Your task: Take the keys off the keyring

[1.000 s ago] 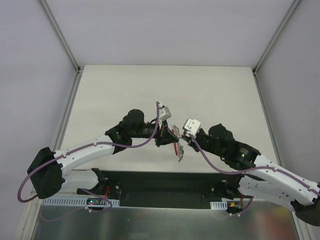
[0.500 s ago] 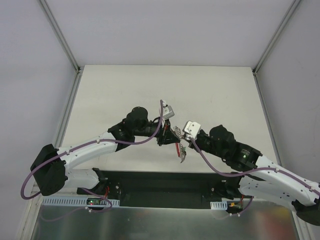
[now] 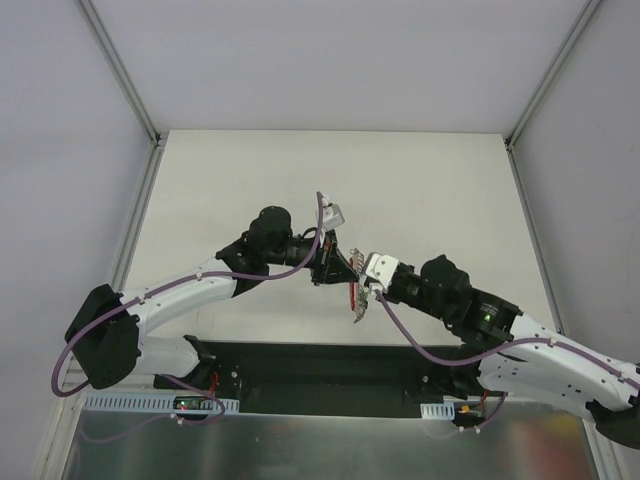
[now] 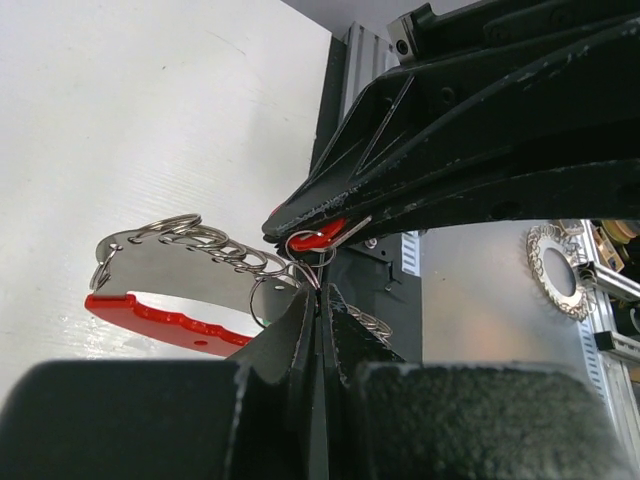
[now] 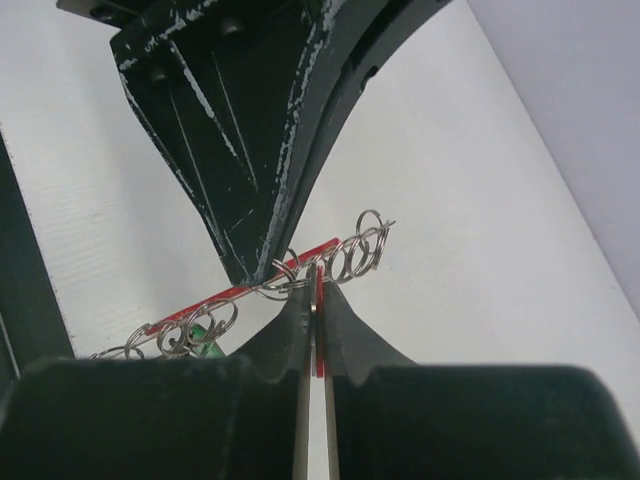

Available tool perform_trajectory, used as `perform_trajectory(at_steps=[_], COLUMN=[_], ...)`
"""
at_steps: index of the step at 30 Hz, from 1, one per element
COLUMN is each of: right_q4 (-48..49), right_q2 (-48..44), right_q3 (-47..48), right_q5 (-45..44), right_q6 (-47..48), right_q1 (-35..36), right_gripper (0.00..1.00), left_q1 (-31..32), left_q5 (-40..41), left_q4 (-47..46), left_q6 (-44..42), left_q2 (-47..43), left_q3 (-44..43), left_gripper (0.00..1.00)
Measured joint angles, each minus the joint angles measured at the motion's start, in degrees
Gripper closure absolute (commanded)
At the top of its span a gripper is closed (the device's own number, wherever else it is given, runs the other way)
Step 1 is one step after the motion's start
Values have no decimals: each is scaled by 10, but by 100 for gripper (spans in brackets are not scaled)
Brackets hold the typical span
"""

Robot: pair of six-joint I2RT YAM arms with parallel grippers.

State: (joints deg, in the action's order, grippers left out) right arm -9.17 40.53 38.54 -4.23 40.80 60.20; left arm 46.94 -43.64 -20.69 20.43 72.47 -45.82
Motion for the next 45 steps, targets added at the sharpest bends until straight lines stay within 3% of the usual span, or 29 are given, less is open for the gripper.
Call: perform_trajectory(at_steps=[25, 45], right_q4=[103, 84], right_q2=[-33, 22], right_q3=[-67, -32], right_q5=[-15, -91], right_q6=[212, 264], right_q1=[37, 84], right_gripper=[98, 84], left_q1=[-35, -42], left_q5=[-100, -111], left_q4=[-47, -61], left_q6=[82, 103], left_q2=[41, 52], left_q3=[-4, -4], left_gripper=[100, 100])
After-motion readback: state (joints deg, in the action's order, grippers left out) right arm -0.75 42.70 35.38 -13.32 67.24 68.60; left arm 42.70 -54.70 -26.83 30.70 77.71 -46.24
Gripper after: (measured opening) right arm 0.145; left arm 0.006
